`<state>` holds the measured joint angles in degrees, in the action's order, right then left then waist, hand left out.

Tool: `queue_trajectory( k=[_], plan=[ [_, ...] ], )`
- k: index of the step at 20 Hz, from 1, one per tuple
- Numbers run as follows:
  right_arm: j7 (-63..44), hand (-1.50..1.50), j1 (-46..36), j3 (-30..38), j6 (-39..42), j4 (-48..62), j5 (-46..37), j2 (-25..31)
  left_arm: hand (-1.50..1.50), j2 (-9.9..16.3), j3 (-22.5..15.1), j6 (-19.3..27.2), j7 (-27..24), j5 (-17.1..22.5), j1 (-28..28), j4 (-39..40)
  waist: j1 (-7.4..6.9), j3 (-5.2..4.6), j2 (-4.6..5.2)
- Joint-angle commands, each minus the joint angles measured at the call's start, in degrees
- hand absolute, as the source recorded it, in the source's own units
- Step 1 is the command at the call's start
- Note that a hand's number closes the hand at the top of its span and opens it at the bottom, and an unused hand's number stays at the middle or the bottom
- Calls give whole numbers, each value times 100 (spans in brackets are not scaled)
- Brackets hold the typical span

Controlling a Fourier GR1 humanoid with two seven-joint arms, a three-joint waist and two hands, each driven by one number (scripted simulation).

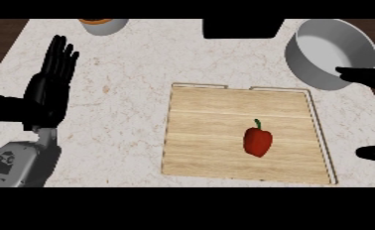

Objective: Pick the bell pepper from the tray and place it in the pot

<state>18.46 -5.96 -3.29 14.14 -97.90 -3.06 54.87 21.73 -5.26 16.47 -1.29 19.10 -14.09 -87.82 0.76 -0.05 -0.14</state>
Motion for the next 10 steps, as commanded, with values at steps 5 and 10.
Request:
queue_trajectory(
  k=[5,10],
  plan=[
    [-1823,-150,-98,-518,873,-1388,-571,644,0,29,20,-24,347,-42,-112,-218,-64,-7,-17],
    [-3011,-150,-629,-1275,1039,-1486,-1136,-258,0,-132,142,-247,29,-39,183,-128,-136,-1,12]
  ],
)
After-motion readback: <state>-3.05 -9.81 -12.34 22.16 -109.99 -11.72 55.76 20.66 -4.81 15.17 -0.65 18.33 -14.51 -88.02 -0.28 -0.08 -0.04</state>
